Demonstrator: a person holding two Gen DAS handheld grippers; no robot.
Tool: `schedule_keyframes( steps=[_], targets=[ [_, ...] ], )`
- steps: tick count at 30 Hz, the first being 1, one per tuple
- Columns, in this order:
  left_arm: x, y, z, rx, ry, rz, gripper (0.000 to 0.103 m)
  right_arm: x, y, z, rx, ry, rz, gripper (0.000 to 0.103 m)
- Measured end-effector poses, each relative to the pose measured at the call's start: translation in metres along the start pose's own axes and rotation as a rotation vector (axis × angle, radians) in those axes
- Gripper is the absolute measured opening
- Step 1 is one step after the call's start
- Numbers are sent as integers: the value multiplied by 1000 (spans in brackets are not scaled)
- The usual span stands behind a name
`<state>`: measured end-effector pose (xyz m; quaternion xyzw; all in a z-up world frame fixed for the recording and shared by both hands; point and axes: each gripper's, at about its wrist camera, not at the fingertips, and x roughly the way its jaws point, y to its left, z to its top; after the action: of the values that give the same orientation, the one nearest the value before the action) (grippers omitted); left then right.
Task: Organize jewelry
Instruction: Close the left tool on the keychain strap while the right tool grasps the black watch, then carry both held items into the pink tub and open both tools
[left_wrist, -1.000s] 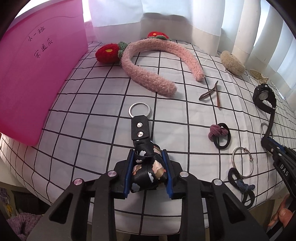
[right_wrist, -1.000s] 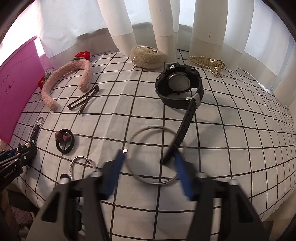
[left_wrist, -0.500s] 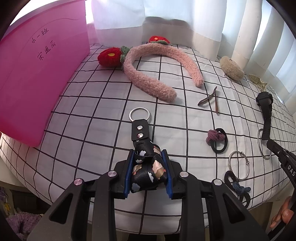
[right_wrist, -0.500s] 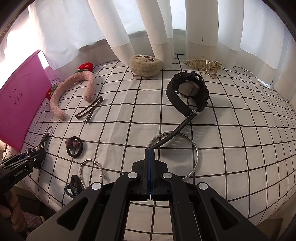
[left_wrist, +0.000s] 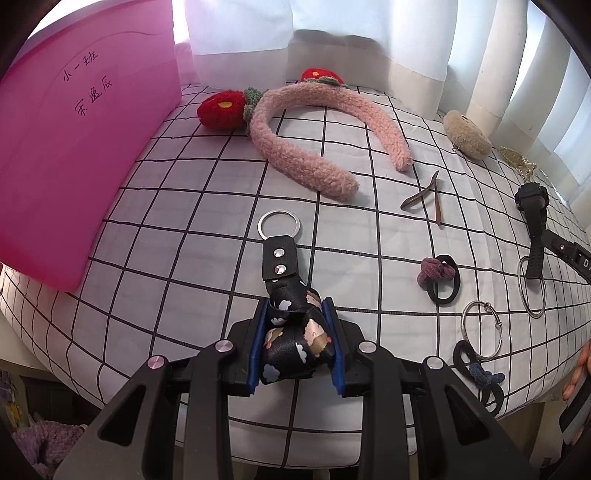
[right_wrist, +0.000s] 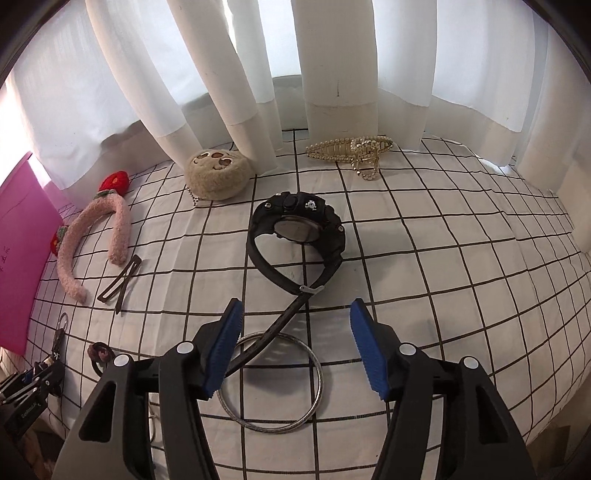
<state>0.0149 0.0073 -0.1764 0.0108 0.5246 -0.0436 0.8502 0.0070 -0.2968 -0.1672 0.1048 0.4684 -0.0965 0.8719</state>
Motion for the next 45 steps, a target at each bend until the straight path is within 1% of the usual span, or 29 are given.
schedule_keyframes(
  steps=[5, 8, 10, 11, 13, 15, 22, 29, 34, 38, 45],
  targets=[
    [3, 0, -1, -1, 6, 7, 28, 23, 2, 14, -21, 26, -12, 59],
    [4, 1, 0, -3, 7, 11, 28, 33, 5, 20, -28, 35, -2, 62],
    [5, 1, 0, -4, 7, 13, 28, 40, 8, 23, -39, 43, -9, 63],
    [6, 2, 1, -5, 7, 13, 28, 43, 9, 24, -38, 47, -12, 65],
    [6, 2, 1, -7, 6, 15, 28, 47, 11, 28, -43, 31, -14, 67],
    [7, 2, 2, -8, 7, 16, 28, 49, 11, 30, -59, 19, -23, 67],
    [6, 2, 5, -16, 7, 19, 28, 45, 7, 29, -69, 4, 8, 65],
    [-10, 3, 15, -19, -27, 18, 28, 18, 13, 31, -77, -31, 38, 64],
    [-31, 1, 28, -19, -66, 12, 28, -9, 25, 41, -102, -63, 66, 64],
    [-56, 2, 39, -22, -112, -4, 28, -38, 43, 54, -145, -100, 103, 64],
    [-106, 11, 63, -45, -207, -23, 28, -94, 86, 80, -217, -176, 201, 64]
  ],
)
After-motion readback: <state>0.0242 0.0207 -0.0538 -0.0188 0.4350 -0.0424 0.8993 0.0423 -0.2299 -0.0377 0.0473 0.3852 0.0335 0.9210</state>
